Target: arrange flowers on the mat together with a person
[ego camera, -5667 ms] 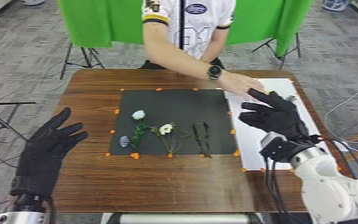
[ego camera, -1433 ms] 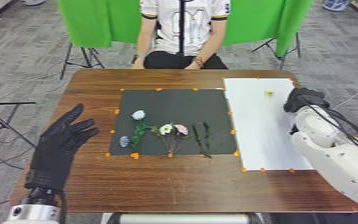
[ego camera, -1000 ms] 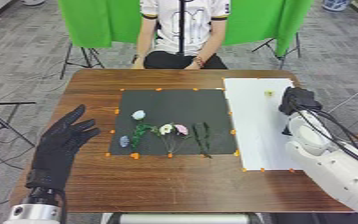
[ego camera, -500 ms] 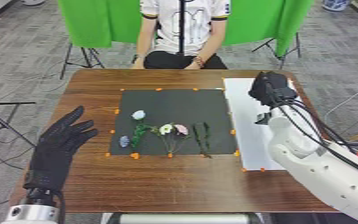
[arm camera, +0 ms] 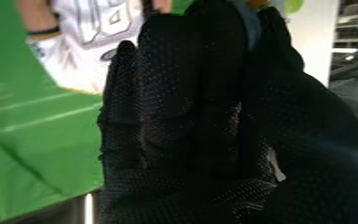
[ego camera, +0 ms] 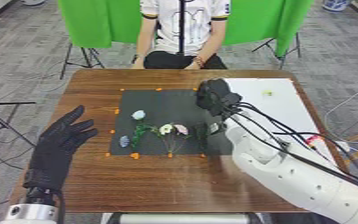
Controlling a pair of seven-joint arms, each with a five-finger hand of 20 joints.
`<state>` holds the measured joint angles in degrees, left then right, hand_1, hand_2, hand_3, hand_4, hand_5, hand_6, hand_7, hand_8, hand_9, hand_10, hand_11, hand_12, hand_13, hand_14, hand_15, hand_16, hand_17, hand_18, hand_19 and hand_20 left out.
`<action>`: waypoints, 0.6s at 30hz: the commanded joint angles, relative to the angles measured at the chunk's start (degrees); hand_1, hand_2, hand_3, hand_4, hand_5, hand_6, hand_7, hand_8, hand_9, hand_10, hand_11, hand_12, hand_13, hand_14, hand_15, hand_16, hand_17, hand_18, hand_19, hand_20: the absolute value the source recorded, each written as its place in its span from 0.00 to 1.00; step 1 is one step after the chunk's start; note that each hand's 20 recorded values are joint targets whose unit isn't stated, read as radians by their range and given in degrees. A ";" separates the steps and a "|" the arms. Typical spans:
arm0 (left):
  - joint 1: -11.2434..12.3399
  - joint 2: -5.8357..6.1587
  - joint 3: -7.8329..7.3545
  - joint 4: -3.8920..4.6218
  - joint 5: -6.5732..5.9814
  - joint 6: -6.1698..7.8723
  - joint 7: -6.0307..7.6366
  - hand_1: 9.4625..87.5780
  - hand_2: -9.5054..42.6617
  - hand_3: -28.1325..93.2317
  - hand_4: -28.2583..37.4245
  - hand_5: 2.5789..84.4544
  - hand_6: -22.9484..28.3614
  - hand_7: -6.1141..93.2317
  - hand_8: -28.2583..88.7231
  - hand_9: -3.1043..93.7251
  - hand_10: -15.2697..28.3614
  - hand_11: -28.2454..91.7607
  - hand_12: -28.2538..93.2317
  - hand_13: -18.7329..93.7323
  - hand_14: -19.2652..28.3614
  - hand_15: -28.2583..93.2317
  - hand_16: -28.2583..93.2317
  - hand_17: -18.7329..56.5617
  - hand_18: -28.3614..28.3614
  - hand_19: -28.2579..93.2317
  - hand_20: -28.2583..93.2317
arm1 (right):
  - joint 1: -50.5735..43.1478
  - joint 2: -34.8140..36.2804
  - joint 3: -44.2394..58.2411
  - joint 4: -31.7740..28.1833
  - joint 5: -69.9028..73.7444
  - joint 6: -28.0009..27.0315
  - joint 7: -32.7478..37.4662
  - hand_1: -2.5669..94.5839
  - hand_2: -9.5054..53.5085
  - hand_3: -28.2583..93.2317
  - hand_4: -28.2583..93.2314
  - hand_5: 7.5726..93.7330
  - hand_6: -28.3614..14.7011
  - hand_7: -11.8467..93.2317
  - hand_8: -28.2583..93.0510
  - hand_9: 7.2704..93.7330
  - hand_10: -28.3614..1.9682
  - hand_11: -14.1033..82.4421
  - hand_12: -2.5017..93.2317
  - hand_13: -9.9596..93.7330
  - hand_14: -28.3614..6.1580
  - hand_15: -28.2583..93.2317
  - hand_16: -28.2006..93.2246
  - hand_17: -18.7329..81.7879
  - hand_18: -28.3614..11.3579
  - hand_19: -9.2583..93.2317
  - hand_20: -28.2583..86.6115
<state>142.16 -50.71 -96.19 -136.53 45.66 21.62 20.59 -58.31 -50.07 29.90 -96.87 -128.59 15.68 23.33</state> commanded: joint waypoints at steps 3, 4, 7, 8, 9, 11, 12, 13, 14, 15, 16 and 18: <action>-0.14 -1.08 -0.35 0.37 0.71 -1.24 -1.82 0.14 0.25 0.88 0.00 0.39 0.58 0.22 0.15 0.38 0.80 0.45 0.33 0.38 0.97 0.68 0.16 0.12 0.90 0.63 0.35 | -1.06 -0.27 -1.28 1.11 -3.43 -3.79 0.46 0.61 0.00 0.77 0.00 0.87 0.78 0.29 0.23 0.95 0.81 0.30 0.44 0.83 0.81 0.66 0.47 0.47 0.42 0.81 0.33; -0.05 -1.29 -0.48 0.32 0.80 -1.38 -2.04 0.14 0.25 0.88 0.00 0.39 0.58 0.22 0.15 0.38 0.80 0.45 0.33 0.38 0.97 0.68 0.16 0.12 0.89 0.63 0.35 | -1.33 0.00 -1.08 0.89 -3.55 -4.29 0.52 0.60 0.00 0.77 0.00 0.87 0.79 0.29 0.23 0.95 0.80 0.30 0.44 0.83 0.81 0.65 0.47 0.46 0.42 0.80 0.33; 0.05 -1.80 -0.56 0.28 0.96 -1.60 -2.32 0.14 0.25 0.88 0.00 0.39 0.58 0.22 0.15 0.38 0.80 0.45 0.33 0.38 0.97 0.68 0.16 0.12 0.90 0.63 0.35 | -2.28 0.66 -0.15 0.10 -4.45 -6.51 0.44 0.60 0.00 0.77 0.00 0.86 0.80 0.29 0.23 0.93 0.79 0.29 0.43 0.81 0.80 0.65 0.47 0.45 0.41 0.79 0.33; 0.12 -1.51 -0.47 0.26 0.72 -1.33 -2.12 0.14 0.25 0.88 0.00 0.39 0.58 0.22 0.15 0.39 0.80 0.45 0.33 0.38 0.97 0.68 0.16 0.12 0.90 0.63 0.35 | -2.37 0.88 -0.30 -0.04 -4.44 -6.55 0.49 0.60 0.00 0.77 0.00 0.86 0.80 0.29 0.22 0.92 0.78 0.28 0.43 0.80 0.80 0.64 0.47 0.45 0.41 0.79 0.33; 0.09 -1.65 -0.47 0.25 0.74 -1.39 -2.29 0.14 0.25 0.88 0.00 0.39 0.58 0.22 0.15 0.39 0.80 0.45 0.33 0.38 0.97 0.68 0.16 0.12 0.89 0.63 0.35 | -2.79 0.88 0.16 -0.23 -4.82 -7.52 0.33 0.59 0.00 0.78 0.00 0.85 0.80 0.29 0.22 0.91 0.78 0.28 0.42 0.80 0.81 0.64 0.47 0.44 0.41 0.78 0.33; -0.04 -1.62 -0.40 0.24 0.73 -1.39 -2.34 0.14 0.25 0.88 0.00 0.39 0.58 0.22 0.15 0.39 0.79 0.45 0.33 0.38 0.97 0.68 0.16 0.12 0.89 0.63 0.35 | -3.41 0.98 0.74 -0.51 -4.99 -8.90 -0.03 0.59 0.00 0.78 0.00 0.84 0.80 0.29 0.22 0.90 0.77 0.27 0.42 0.79 0.81 0.63 0.47 0.44 0.41 0.78 0.33; -0.20 -1.50 -0.31 0.29 0.70 -1.39 -2.40 0.14 0.25 0.88 0.00 0.39 0.58 0.22 0.15 0.39 0.80 0.45 0.33 0.38 0.97 0.68 0.16 0.12 0.89 0.63 0.35 | -3.74 1.09 1.01 -0.79 -4.94 -9.64 -0.01 0.58 0.00 0.78 0.00 0.84 0.81 0.29 0.22 0.90 0.76 0.27 0.41 0.78 0.80 0.63 0.47 0.44 0.40 0.77 0.33; -0.28 -1.60 -0.21 0.30 0.76 -1.36 -2.44 0.14 0.25 0.88 0.00 0.39 0.58 0.22 0.15 0.39 0.80 0.45 0.33 0.38 0.97 0.68 0.16 0.12 0.89 0.63 0.35 | -4.15 1.14 1.45 -0.98 -4.93 -10.20 -0.29 0.58 0.00 0.78 0.00 0.84 0.81 0.29 0.22 0.89 0.76 0.27 0.41 0.78 0.80 0.63 0.47 0.43 0.40 0.77 0.33; -0.14 -1.39 -0.12 0.25 0.53 -1.12 -2.16 0.14 0.25 0.88 0.00 0.39 0.58 0.22 0.15 0.39 0.80 0.45 0.33 0.38 0.97 0.68 0.16 0.12 0.90 0.63 0.35 | -4.16 1.21 1.32 -1.02 -4.73 -9.96 -0.32 0.57 0.00 0.78 0.00 0.82 0.81 0.29 0.21 0.88 0.75 0.26 0.41 0.77 0.78 0.63 0.47 0.43 0.40 0.77 0.34; -0.01 -1.41 -0.21 0.17 0.52 -1.07 -2.12 0.14 0.25 0.88 0.00 0.39 0.58 0.22 0.15 0.39 0.80 0.45 0.33 0.38 0.97 0.68 0.16 0.12 0.90 0.63 0.35 | -4.32 1.09 1.55 -1.07 -5.14 -10.41 -0.37 0.57 0.00 0.78 0.00 0.82 0.81 0.29 0.21 0.88 0.75 0.27 0.40 0.77 0.77 0.64 0.47 0.43 0.40 0.77 0.34; -0.07 -1.56 -0.31 0.21 0.72 -1.34 -2.45 0.14 0.25 0.88 0.00 0.39 0.58 0.22 0.15 0.39 0.80 0.45 0.33 0.38 0.97 0.68 0.16 0.12 0.90 0.63 0.35 | -4.51 1.29 1.73 -1.32 -5.43 -10.86 -0.36 0.56 0.00 0.78 0.00 0.81 0.80 0.29 0.20 0.86 0.73 0.29 0.38 0.76 0.75 0.64 0.45 0.43 0.39 0.76 0.35; 0.14 -1.80 -0.45 0.12 0.77 -1.42 -2.72 0.14 0.25 0.88 0.00 0.39 0.58 0.22 0.15 0.39 0.80 0.45 0.33 0.38 0.97 0.68 0.16 0.12 0.90 0.63 0.35 | -5.03 1.15 2.55 -1.60 -4.94 -11.79 -0.57 0.54 0.00 0.78 0.00 0.80 0.80 0.29 0.21 0.83 0.72 0.32 0.35 0.76 0.73 0.65 0.44 0.42 0.39 0.75 0.36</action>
<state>141.59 -51.90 -96.58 -136.51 46.21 20.70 18.88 -62.06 -49.58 31.15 -97.35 -132.58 5.50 23.29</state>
